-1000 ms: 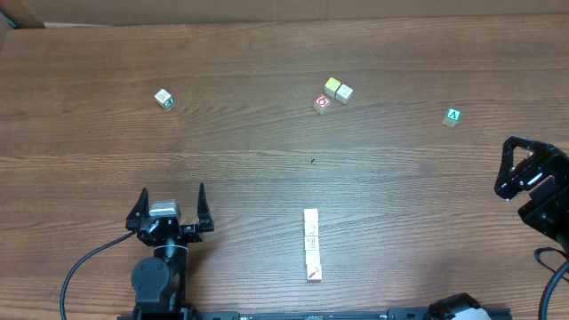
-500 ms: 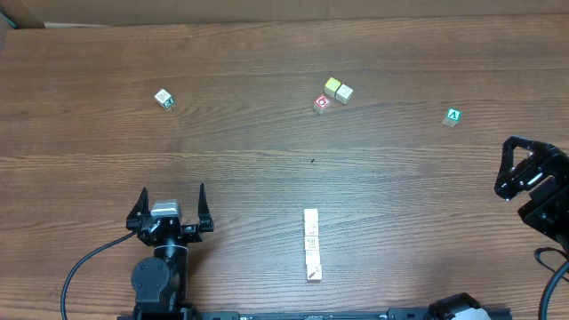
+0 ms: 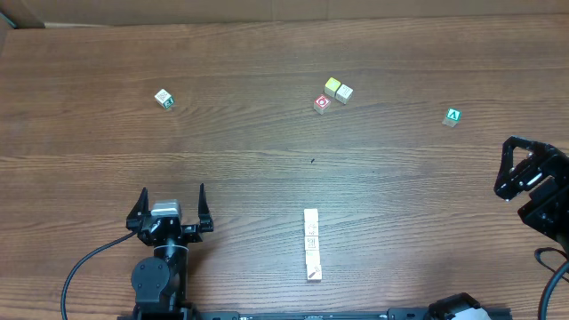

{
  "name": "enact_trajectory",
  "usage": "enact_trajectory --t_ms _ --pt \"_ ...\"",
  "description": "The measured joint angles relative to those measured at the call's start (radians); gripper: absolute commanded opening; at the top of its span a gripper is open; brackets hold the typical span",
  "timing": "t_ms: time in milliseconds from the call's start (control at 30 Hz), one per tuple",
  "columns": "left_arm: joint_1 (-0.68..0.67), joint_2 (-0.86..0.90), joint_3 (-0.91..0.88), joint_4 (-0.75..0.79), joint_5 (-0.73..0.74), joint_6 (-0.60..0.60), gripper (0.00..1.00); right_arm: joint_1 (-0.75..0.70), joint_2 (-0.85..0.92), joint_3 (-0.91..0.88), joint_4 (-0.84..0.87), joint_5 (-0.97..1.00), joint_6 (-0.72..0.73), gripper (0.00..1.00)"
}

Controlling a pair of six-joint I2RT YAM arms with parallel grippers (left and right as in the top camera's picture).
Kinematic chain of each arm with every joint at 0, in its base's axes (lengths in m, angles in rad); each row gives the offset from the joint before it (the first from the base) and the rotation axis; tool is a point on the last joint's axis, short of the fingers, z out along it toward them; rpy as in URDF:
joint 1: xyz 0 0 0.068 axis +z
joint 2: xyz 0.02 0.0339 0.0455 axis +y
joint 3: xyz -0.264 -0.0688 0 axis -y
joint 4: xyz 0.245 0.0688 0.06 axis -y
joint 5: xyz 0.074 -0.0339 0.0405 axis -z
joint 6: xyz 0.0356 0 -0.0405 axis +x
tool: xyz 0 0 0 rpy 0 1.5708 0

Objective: Flip 5 blocks

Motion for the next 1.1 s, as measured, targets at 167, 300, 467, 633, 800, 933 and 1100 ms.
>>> enact_trajectory --t_ms 167,300,467,633,800,933,1100 --pt "0.000 0.000 0.000 0.000 0.000 0.000 1.00 -0.003 0.001 0.000 0.002 0.002 -0.005 1.00" --pt "0.000 0.000 0.000 0.000 0.000 0.000 1.00 -0.045 -0.029 -0.008 0.082 0.007 -0.011 1.00" --pt "0.000 0.000 0.000 0.000 0.000 0.000 1.00 -0.105 -0.169 -0.122 0.275 0.004 -0.052 1.00" --pt "0.000 0.000 0.000 0.001 0.000 0.000 1.00 -0.165 -0.428 -0.455 0.586 -0.043 -0.160 1.00" --pt "0.000 0.000 0.000 0.002 0.000 0.000 1.00 -0.208 -0.677 -0.900 0.892 -0.132 -0.238 1.00" --pt "0.000 -0.001 0.000 0.001 0.001 0.000 1.00 -0.241 -0.846 -1.271 1.091 -0.225 -0.263 1.00" --pt "0.000 -0.001 0.000 0.000 0.001 0.000 1.00 -0.278 -1.005 -1.661 1.326 -0.342 -0.272 1.00"
